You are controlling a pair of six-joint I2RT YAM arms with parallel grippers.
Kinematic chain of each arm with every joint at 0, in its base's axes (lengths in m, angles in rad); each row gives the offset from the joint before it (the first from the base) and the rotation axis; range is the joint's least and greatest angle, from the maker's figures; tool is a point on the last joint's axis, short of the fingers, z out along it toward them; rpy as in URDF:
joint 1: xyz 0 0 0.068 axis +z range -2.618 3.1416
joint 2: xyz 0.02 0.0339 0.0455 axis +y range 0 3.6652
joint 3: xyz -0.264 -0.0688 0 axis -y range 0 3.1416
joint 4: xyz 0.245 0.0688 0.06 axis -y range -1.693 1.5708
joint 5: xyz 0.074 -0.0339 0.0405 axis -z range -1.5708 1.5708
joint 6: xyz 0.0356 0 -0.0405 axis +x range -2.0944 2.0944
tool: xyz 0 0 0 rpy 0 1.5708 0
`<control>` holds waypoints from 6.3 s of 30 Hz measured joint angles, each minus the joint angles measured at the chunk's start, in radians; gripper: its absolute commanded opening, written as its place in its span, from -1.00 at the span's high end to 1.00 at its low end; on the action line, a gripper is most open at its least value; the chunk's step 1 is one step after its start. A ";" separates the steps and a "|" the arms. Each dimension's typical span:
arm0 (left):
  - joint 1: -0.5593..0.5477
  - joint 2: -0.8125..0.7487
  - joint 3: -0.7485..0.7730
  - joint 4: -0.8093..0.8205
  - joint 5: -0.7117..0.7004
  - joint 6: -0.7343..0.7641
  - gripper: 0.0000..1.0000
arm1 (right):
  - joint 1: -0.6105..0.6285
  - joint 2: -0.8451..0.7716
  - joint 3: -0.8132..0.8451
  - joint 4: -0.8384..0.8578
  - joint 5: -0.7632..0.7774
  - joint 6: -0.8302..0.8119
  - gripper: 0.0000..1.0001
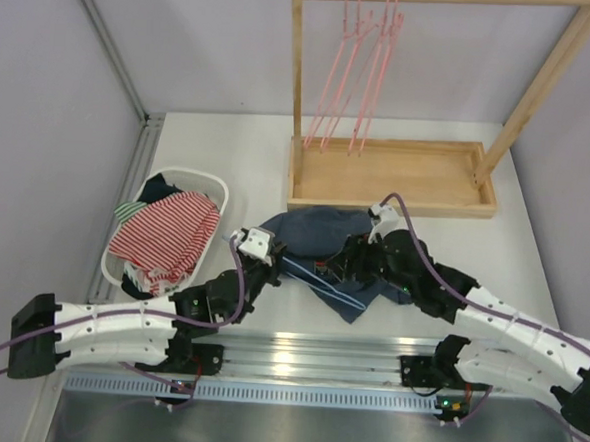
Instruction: Place the tank top on the hanger
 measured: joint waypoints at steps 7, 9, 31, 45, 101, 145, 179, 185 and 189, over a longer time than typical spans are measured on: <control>0.000 0.036 0.008 0.008 -0.096 -0.012 1.00 | -0.001 -0.109 0.039 -0.327 0.279 0.126 0.20; 0.000 0.048 0.010 0.013 -0.120 -0.018 1.00 | -0.006 -0.098 0.039 -0.381 0.312 0.148 0.33; 0.000 0.079 0.013 0.054 -0.200 -0.042 1.00 | -0.074 0.317 0.216 -0.442 0.439 0.146 0.37; 0.000 0.079 0.013 0.058 -0.225 -0.043 1.00 | -0.114 0.344 0.213 -0.422 0.436 0.111 1.00; 0.038 0.246 0.233 0.008 -0.089 -0.055 1.00 | -0.071 0.127 0.372 -0.487 0.279 0.020 1.00; 0.124 0.327 0.587 -0.429 0.253 -0.008 1.00 | -0.008 -0.142 0.173 -0.117 0.031 -0.313 -0.21; 0.126 0.444 0.965 -0.721 0.483 0.048 1.00 | -0.008 -0.051 0.134 0.251 -0.100 -0.292 0.69; 0.127 0.460 0.983 -0.721 0.483 0.044 1.00 | -0.008 -0.061 0.127 0.261 -0.072 -0.283 0.52; 0.128 0.462 0.988 -0.720 0.480 0.042 1.00 | -0.008 -0.065 0.127 0.267 -0.063 -0.280 0.59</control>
